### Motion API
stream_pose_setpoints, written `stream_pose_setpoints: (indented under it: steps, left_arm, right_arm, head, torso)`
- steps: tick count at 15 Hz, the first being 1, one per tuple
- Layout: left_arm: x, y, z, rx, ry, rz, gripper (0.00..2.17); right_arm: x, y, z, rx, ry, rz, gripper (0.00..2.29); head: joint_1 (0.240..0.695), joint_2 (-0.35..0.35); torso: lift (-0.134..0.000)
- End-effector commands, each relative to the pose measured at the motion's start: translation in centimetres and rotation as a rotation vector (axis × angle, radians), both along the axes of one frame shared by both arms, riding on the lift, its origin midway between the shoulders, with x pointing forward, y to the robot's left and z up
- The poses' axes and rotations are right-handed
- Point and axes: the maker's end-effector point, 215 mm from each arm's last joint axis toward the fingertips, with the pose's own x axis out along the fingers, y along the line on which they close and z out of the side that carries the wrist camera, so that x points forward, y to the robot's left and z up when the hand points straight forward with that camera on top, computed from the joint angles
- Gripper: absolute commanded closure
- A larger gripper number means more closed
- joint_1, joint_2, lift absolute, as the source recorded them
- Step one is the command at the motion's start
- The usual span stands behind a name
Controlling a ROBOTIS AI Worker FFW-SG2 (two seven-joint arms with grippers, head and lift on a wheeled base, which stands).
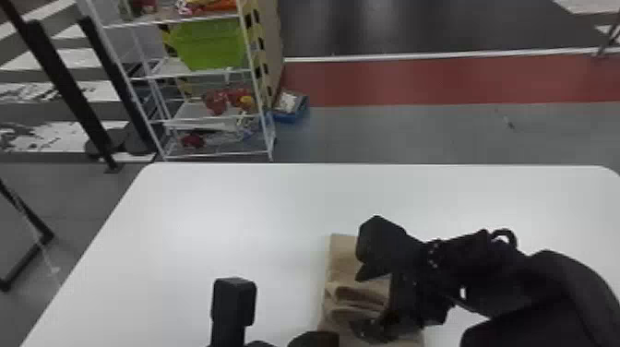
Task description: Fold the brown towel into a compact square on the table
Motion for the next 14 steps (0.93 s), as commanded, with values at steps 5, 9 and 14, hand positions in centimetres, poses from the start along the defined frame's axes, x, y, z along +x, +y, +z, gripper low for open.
stream_pose_setpoints:
  steps: [5,9,14]
  left_arm:
    - [0.1,0.0,-0.2,0.011,0.016,-0.007,2.01]
    - [0.2,-0.2,-0.1,0.015,0.017,-0.008,2.01]
    - [0.2,-0.3,-0.3,0.019,0.020,-0.008,2.01]
  right_arm:
    - [-0.6,-0.6,-0.8,-0.045,-0.017,0.049,0.46]
    - [0.1,-2.4,-1.2,-0.084,-0.030,0.027,0.48]
    - [0.5,-2.2,-0.7,-0.082,-0.038,0.023,1.12]
  head:
    - [0.695,0.130]
    - [0.695,0.111]
    - [0.695,0.085]
  torso:
    - [-0.123]
    - [-0.123]
    - [-0.123]
